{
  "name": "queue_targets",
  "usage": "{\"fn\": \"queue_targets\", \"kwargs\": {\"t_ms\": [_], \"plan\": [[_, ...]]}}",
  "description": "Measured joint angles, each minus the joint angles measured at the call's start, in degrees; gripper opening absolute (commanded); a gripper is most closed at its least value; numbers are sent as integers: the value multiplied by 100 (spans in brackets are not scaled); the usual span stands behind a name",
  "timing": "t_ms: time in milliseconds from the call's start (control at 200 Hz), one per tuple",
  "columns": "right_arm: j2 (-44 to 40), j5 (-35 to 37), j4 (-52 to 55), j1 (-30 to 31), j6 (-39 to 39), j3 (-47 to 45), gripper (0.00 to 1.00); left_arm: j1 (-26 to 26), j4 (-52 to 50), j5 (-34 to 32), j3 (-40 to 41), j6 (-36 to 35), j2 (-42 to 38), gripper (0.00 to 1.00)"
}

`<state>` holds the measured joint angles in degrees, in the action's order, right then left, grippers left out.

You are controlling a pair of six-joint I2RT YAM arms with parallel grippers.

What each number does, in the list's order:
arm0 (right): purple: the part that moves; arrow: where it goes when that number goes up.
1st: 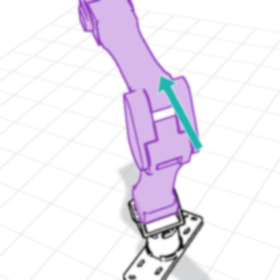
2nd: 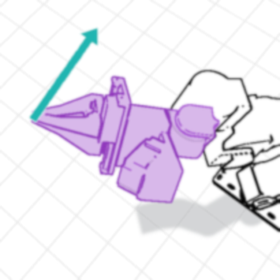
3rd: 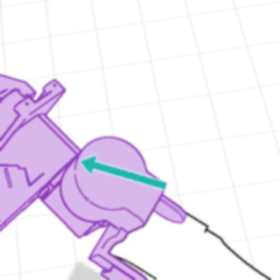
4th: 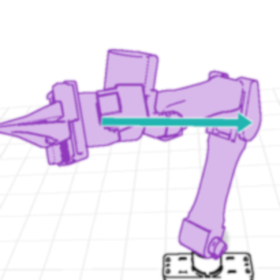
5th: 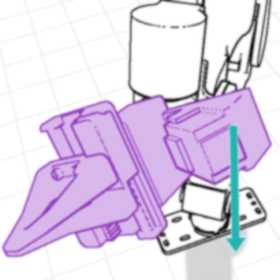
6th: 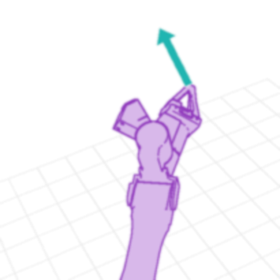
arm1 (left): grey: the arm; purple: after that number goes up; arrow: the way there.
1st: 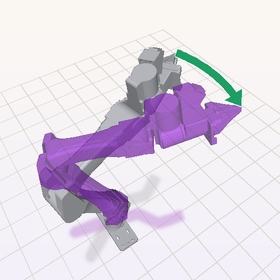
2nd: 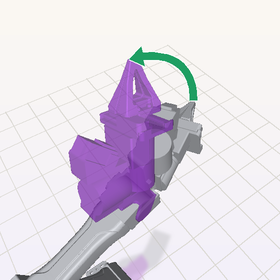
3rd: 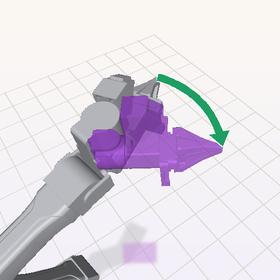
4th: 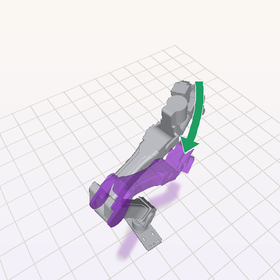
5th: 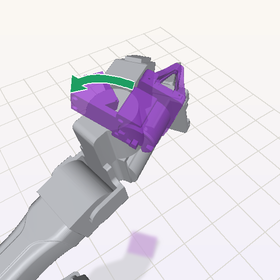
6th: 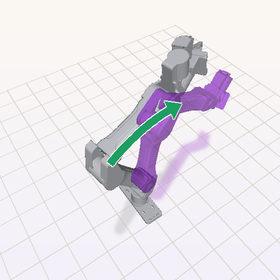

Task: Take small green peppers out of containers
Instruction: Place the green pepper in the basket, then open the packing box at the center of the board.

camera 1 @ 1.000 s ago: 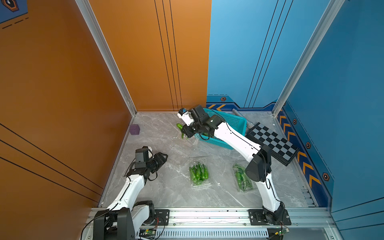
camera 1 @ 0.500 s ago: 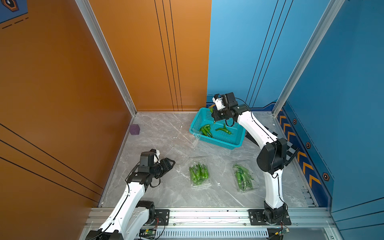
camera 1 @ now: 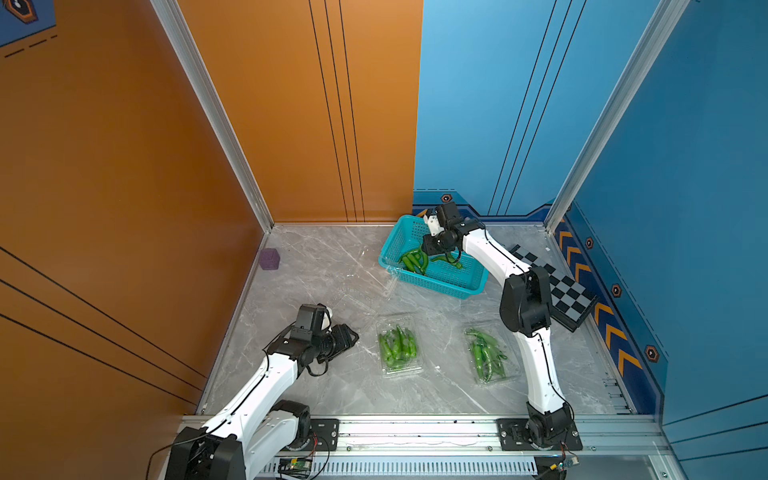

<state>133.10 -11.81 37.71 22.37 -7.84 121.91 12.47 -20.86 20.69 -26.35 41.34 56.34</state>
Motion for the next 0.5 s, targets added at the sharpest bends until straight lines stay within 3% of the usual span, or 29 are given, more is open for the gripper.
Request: {"fn": "queue_targets", "kwargs": {"t_ms": [145, 310, 495], "plan": [[0, -11, -42, 0, -72, 0, 56, 227, 2, -125, -81, -2, 227, 60], [-214, -7, -131, 13, -81, -352, 58, 389, 2, -195, -179, -24, 374, 59], [-1517, -66, -214, 151, -341, -1563, 58, 562, 26, -234, -203, -42, 428, 58]]}}
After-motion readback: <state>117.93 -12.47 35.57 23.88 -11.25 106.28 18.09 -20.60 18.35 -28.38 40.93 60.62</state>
